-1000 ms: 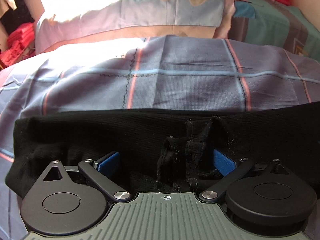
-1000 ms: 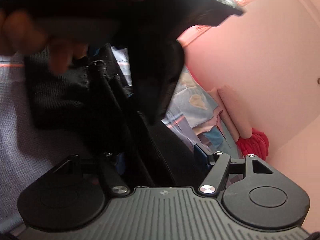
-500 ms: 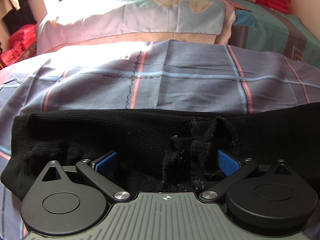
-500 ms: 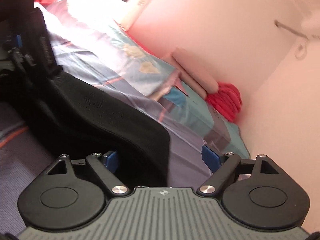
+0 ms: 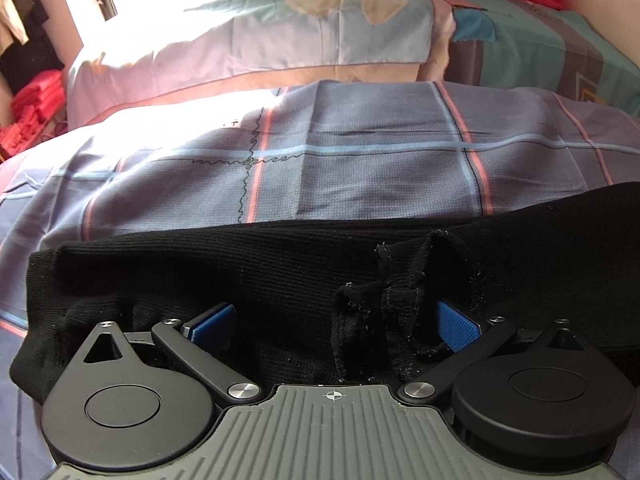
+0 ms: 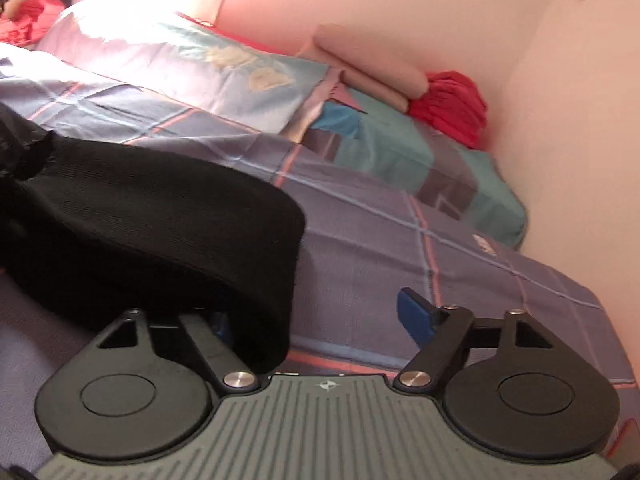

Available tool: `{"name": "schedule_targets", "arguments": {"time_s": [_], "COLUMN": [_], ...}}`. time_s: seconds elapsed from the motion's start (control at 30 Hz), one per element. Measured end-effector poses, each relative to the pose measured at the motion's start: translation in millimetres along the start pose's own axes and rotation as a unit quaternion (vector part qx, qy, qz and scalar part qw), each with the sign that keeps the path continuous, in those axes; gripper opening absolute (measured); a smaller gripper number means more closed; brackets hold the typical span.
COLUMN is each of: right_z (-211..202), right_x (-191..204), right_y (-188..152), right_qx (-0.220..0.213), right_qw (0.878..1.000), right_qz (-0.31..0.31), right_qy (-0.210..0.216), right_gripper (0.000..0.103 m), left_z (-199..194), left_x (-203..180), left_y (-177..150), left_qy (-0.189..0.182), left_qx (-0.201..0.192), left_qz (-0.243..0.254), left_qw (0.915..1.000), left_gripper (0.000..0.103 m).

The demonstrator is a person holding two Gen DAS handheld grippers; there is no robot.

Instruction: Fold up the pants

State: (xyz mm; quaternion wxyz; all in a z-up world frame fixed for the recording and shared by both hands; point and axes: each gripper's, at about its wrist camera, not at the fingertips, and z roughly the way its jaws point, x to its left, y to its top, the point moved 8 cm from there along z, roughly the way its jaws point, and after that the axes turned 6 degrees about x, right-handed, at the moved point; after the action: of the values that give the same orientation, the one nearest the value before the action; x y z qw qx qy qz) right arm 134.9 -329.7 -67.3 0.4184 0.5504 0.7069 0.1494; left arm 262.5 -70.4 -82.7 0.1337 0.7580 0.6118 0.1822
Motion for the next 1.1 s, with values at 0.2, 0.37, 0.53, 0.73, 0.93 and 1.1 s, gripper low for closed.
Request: {"name": "schedule_targets", "arguments": {"time_s": [0.2,0.37,0.53,0.73,0.93,1.1], "right_z": [-54.2,-37.9,26.6,6.9,44.5,37.4], "right_x": [-4.8,-10.0,11.2,-0.7,1.3,-10.8], "right_y": [17.7,60.1,37.3,57.9,53.7,86.4], "right_qx": [-0.058,-0.058,0.096,0.034,0.094,0.041], "right_qw": [0.989,0.975,0.965,0.967,0.960,0.959], "right_qz": [0.010,0.108,0.127,0.152,0.175,0.200], "right_qy": [0.132,0.186,0.209,0.200,0.196,0.198], "right_gripper": [0.082,0.064,0.062,0.067,0.085,0.084], "left_z": [0.7,0.5,0.6,-0.4,-21.7,-37.2], "left_x": [0.4,0.1,0.4,4.3,13.5,28.7], "left_y": [0.6,0.4,0.7,2.7,8.3,8.0], "left_qy": [-0.003,-0.004,-0.007,-0.029,-0.090,-0.094], "left_qx": [0.006,0.006,0.009,0.019,-0.001,-0.022], "left_qz": [-0.003,0.000,0.003,0.009,0.001,0.003], "left_qw": [1.0000,1.0000,0.9999,0.9994,0.9959,0.9954], "left_gripper": [0.103,0.103,0.103,0.103,0.103,0.103]}}
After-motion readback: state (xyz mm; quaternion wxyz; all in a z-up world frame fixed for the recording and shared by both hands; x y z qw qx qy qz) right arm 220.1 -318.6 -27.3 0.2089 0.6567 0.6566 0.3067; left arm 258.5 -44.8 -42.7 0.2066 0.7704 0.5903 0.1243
